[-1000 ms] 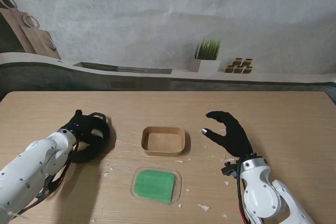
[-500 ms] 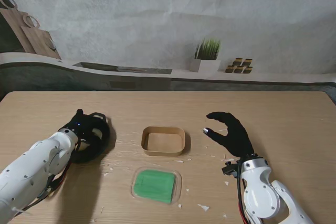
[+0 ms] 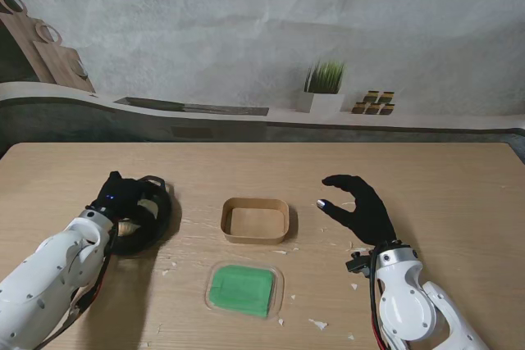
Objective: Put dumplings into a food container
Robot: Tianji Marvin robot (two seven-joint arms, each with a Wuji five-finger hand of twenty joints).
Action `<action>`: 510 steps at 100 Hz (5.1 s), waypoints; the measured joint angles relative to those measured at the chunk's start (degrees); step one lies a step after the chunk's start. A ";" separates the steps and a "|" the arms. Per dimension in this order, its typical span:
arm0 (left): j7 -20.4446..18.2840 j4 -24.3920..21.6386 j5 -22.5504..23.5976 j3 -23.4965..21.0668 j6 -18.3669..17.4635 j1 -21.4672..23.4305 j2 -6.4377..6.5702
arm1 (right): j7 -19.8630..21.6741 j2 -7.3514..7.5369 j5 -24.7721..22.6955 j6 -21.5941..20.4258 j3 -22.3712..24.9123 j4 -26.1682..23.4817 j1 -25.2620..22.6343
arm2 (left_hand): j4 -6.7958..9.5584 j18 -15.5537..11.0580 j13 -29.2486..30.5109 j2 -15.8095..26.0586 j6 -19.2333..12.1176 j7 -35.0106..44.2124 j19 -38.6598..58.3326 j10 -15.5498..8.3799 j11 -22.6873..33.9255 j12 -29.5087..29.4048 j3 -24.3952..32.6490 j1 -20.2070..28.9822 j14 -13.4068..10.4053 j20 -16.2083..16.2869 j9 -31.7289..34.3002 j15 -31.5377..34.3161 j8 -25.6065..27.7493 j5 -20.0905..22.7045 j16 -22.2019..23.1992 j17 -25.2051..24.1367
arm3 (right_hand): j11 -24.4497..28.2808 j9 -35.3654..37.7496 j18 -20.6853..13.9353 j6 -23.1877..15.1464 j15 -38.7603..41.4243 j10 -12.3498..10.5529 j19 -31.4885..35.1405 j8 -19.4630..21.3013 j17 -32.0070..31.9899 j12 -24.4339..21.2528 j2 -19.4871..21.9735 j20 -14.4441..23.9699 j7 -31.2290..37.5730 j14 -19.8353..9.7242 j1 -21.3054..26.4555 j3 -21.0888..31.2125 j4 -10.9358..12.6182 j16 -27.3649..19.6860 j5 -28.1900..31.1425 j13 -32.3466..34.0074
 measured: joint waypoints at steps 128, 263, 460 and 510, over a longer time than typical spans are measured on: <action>-14.37 -19.41 -23.67 17.13 9.81 -3.35 -5.92 | -0.89 -0.28 0.66 -2.08 1.39 -0.53 -0.71 | 0.00 0.95 4.14 -3.59 3.28 0.62 -0.73 1.37 -2.35 1.72 2.14 0.00 1.66 0.00 4.50 -2.44 2.57 4.07 2.24 0.00 | 0.01 0.56 0.03 -0.01 0.00 0.03 0.02 0.00 0.08 0.02 0.00 0.03 -0.59 0.53 1.37 -0.60 0.00 0.02 0.63 0.03; -32.61 -42.04 0.19 -18.06 -4.81 19.40 -1.40 | -1.47 -0.39 0.39 -3.03 2.05 -0.74 -1.10 | 5.15 -2.35 -38.44 9.82 3.64 -31.47 -11.36 2.04 -5.11 -28.99 -4.54 -15.30 2.22 -5.16 -40.31 -21.79 -6.27 -18.85 -14.26 -17.18 | 0.01 0.56 0.03 -0.01 0.00 0.05 0.02 0.24 0.08 0.05 0.01 0.04 -0.60 0.53 1.37 -0.60 0.00 0.02 0.63 0.03; -19.11 -13.33 7.59 -3.54 14.84 9.28 1.92 | -1.59 -0.36 -0.10 -3.01 1.95 -1.16 -1.43 | 6.21 -2.16 -18.84 7.55 8.26 -4.97 -1.54 1.09 11.24 -14.22 9.15 -9.53 0.52 -0.89 -23.96 -2.47 10.85 -11.07 -3.64 -7.18 | 0.01 0.57 0.03 -0.01 0.03 0.05 0.02 0.26 0.09 0.06 0.01 0.07 -0.60 0.62 1.37 -0.60 0.00 0.45 0.66 0.59; -17.19 -12.24 7.45 -3.19 15.60 8.50 1.63 | -1.84 -0.38 -0.22 -3.00 1.91 -1.06 -1.37 | 0.30 -1.96 -10.54 2.99 7.95 -2.71 7.42 0.51 -2.63 -2.76 1.68 2.99 2.01 0.73 -9.92 -10.72 4.66 -4.16 0.44 14.07 | 0.01 0.57 0.06 -0.06 0.09 0.06 0.02 0.26 0.56 0.06 0.01 0.07 -0.60 0.64 1.37 -0.60 0.00 0.45 0.89 0.60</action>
